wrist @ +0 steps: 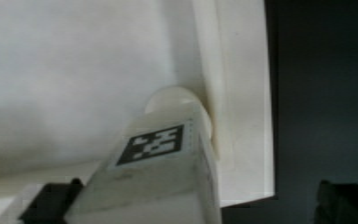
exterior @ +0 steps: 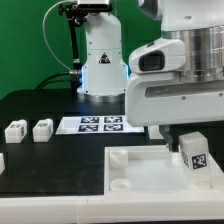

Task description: Assemble one leg

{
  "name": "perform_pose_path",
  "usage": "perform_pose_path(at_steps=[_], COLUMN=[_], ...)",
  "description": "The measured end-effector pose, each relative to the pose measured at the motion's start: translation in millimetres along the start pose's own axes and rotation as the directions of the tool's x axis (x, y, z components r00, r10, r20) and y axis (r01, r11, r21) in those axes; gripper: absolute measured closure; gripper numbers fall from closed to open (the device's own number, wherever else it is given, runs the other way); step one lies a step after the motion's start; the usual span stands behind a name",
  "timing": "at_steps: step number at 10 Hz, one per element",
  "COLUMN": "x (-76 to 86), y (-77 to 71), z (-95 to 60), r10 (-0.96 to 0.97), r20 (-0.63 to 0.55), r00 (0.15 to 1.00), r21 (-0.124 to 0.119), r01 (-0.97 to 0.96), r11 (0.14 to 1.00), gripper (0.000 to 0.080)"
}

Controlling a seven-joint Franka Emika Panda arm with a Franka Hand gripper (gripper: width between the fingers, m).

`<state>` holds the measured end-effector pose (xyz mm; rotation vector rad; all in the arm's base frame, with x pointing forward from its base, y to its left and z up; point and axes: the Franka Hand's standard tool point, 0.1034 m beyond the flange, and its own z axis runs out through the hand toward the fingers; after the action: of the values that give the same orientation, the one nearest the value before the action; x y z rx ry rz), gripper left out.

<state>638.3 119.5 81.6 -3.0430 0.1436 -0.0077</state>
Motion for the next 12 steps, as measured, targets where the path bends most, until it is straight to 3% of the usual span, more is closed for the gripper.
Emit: perform_pose_path(at_steps=[2,3,4,5,6,8,9,11,12], x=[0.2,0.2,0.0,0.4,0.5,1.3,-1.1,-2.0,-1.9], y=[0.6,0.4,-0.1,2.6,3.3,5.1,3.9,0.4,-1.0], z=[-0.1,0.0,0.0,0.1,0.2,1.5,2.6,3.7,3.7], r10=[0.016,0.058,0.155,0.279,0.381,0.681,0.824,0.95,0.981], r20=[0.0,0.0,0.001,0.001,0.004,0.013,0.012,0.059,0.089], r00=[1.0,0.998,0.988,0.96,0.925,0.732,0.567,0.306,0.171], r21=[0.001,0.002,0.005,0.002,0.006,0.032,0.045,0.058,0.053], r01=[-0.016,-0.058,-0.155,-0.279,-0.381,-0.681,-0.823,-0.951,-0.985], r11=[1.0,0.998,0.988,0.96,0.925,0.731,0.566,0.303,0.167], gripper=[0.0191,0.0367,0.0367,0.0502,0.0502,0.0503,0.0503,0.0503,0.0504])
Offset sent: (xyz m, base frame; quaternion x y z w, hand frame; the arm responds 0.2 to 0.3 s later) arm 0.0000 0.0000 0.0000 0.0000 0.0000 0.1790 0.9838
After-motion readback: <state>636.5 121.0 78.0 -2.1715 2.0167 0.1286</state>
